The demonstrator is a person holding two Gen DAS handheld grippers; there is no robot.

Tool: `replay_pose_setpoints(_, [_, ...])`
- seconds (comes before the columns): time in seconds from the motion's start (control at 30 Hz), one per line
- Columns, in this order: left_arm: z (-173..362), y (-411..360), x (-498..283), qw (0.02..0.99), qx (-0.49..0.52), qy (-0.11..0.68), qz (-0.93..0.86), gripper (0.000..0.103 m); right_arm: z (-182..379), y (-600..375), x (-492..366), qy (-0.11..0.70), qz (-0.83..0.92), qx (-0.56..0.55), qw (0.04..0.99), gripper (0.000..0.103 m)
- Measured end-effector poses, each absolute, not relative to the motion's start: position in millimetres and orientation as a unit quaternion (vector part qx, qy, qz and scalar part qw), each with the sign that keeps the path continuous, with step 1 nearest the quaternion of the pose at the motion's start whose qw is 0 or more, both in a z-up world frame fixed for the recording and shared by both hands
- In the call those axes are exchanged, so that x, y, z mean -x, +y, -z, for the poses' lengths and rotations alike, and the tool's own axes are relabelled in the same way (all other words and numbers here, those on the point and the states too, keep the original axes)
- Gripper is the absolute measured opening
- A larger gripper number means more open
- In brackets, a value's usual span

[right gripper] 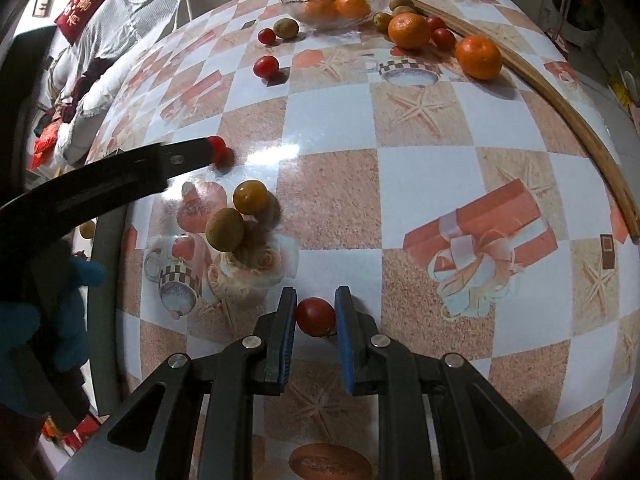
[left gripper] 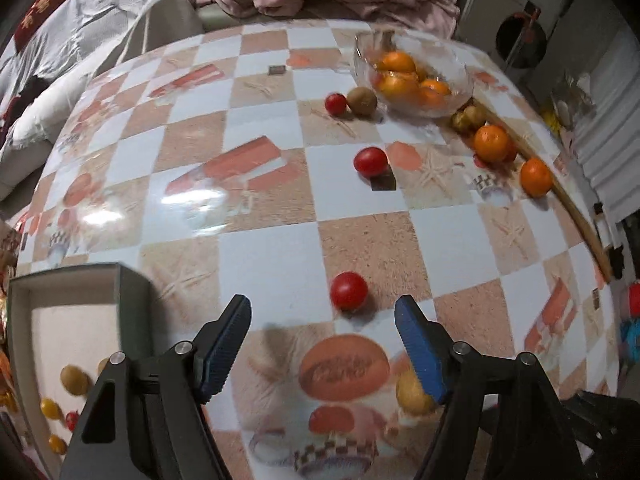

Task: Organize fruits
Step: 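Carry both held red tomatoes into the white tray and open both tools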

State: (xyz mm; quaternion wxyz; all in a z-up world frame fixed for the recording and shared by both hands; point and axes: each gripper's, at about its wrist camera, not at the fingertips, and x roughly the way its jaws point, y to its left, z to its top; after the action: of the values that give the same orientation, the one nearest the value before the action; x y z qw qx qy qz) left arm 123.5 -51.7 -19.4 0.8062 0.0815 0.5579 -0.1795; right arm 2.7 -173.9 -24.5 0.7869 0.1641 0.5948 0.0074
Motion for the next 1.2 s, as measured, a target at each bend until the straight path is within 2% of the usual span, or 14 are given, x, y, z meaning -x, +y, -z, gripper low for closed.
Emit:
replay_pose_setpoints(0.07, [22,-57,-125,0.805,-0.087,0.558,0.182,0.074,24,-175,-3,0.594,-0.007,-0.166,0.787,0.021])
replay_pose_setpoints(0.1, [24,-59,-125,0.805,-0.091,0.558,0.181,0.063,24,-175,-3,0.594,-0.007,-0.168,0.787,0.022])
replay_pose_setpoints(0.17, [29,-63,-128,0.797,-0.1,0.569,0.177,0.049,24,-177,-3,0.593,-0.008,-0.171,0.787,0.022])
replay_pose_setpoints(0.23, [27,-65,-127,0.799,-0.101,0.566,0.178,0.046,24,-177,-3,0.593,-0.008,-0.172,0.787,0.021])
replay_pose_setpoints(0.37, [26,-62,-126,0.798,-0.098,0.566,0.183,0.022,24,-178,-3,0.593,-0.009,-0.172,0.787,0.021])
replay_pose_setpoints(1.2, [3,11,-48,0.784,-0.034,0.594,0.176,0.022,12,-159,-8,0.603,-0.026,-0.15,0.783,0.021])
